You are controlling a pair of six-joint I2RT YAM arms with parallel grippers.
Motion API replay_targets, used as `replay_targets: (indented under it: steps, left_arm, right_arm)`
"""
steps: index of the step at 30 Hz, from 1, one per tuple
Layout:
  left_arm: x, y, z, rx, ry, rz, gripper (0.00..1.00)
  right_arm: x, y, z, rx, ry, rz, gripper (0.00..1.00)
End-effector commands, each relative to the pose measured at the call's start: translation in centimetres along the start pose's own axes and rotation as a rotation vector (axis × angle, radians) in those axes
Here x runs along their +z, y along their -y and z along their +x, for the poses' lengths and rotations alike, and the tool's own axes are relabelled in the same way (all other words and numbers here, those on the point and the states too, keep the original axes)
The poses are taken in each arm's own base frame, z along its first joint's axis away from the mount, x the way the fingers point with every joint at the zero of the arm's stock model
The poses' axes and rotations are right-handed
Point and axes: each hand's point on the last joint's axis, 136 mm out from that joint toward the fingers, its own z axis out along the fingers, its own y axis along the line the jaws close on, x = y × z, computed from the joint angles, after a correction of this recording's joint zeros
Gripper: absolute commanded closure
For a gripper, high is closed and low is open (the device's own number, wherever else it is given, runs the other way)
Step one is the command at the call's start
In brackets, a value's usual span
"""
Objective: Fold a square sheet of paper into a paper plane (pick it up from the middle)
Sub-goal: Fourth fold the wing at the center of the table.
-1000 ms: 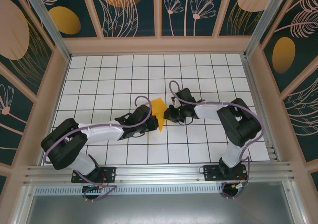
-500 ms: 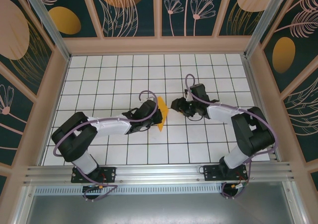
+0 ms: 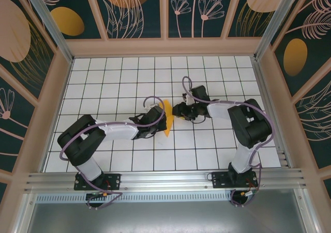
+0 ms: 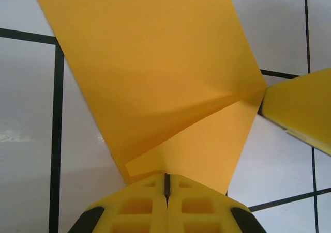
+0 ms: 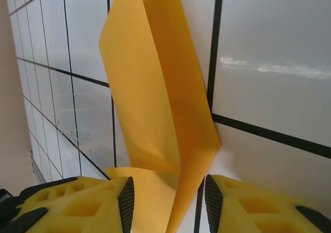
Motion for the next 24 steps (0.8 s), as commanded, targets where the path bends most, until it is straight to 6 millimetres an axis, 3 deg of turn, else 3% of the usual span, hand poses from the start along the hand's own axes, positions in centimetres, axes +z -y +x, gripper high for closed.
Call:
replay_targets:
  steps: [1, 7, 14, 17, 24]
  left_arm:
    - [0.2, -0.5, -0.1, -0.007, 0.007, -0.034, 1.0]
    - [0.1, -0.6, -0.1, -0.005, 0.008, -0.038, 1.0]
    - [-1.2, 0.0, -1.1, 0.007, 0.046, -0.015, 0.98]
    - [-2.7, 0.7, -2.2, 0.015, 0.086, 0.015, 0.91]
    - [-6.8, 2.0, -4.8, 0.039, 0.207, 0.086, 0.63]
  right_arm:
    - [0.8, -1.5, 0.2, -0.066, -0.045, -0.066, 0.58]
    - [1.5, -2.4, 1.3, -0.096, -0.102, -0.144, 0.62]
    - [0.8, -2.2, 0.3, -0.094, -0.038, -0.097, 0.9]
    - [-0.6, -2.6, -0.7, -0.093, 0.043, -0.056, 0.93]
    - [-5.3, -4.4, -2.5, -0.046, 0.247, 0.017, 0.94]
